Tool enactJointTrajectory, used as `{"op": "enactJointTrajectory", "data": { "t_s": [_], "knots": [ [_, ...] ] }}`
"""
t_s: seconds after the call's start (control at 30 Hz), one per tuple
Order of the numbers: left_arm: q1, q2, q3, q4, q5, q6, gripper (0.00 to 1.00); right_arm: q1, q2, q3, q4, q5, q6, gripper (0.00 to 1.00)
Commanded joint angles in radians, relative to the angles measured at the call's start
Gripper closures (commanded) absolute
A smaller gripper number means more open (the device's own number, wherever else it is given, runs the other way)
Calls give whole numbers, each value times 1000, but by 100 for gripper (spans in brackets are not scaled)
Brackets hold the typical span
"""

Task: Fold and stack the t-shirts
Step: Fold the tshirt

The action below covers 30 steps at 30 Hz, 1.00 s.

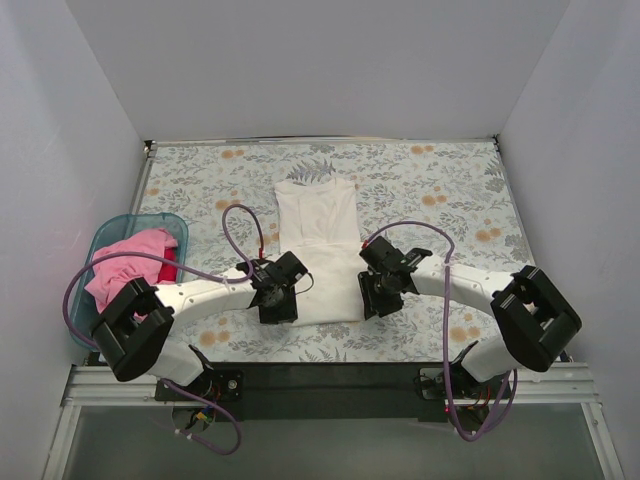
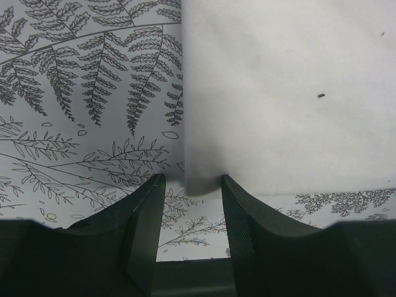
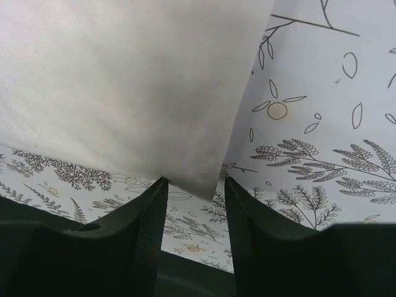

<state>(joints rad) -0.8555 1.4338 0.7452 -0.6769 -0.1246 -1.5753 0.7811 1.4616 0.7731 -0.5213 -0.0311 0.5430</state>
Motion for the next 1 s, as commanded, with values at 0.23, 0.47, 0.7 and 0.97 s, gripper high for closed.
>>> {"op": "enactJointTrajectory", "data": {
  "t_s": [0.23,0.47,0.7,0.97],
  "knots": [
    [-33,96,-96,30,0,-43,61,33,94,5,-48,91,17,64],
    [-51,126,-110,53,16,-55,69,55,131,17,-60,108,12,82],
    [-56,145,-106,50,29,-55,91,58,123,20,-60,106,6,98],
    [-59,110,-47,-47,55,-31,100,60,86,48,-103,77,-46,99]
  ]
}}
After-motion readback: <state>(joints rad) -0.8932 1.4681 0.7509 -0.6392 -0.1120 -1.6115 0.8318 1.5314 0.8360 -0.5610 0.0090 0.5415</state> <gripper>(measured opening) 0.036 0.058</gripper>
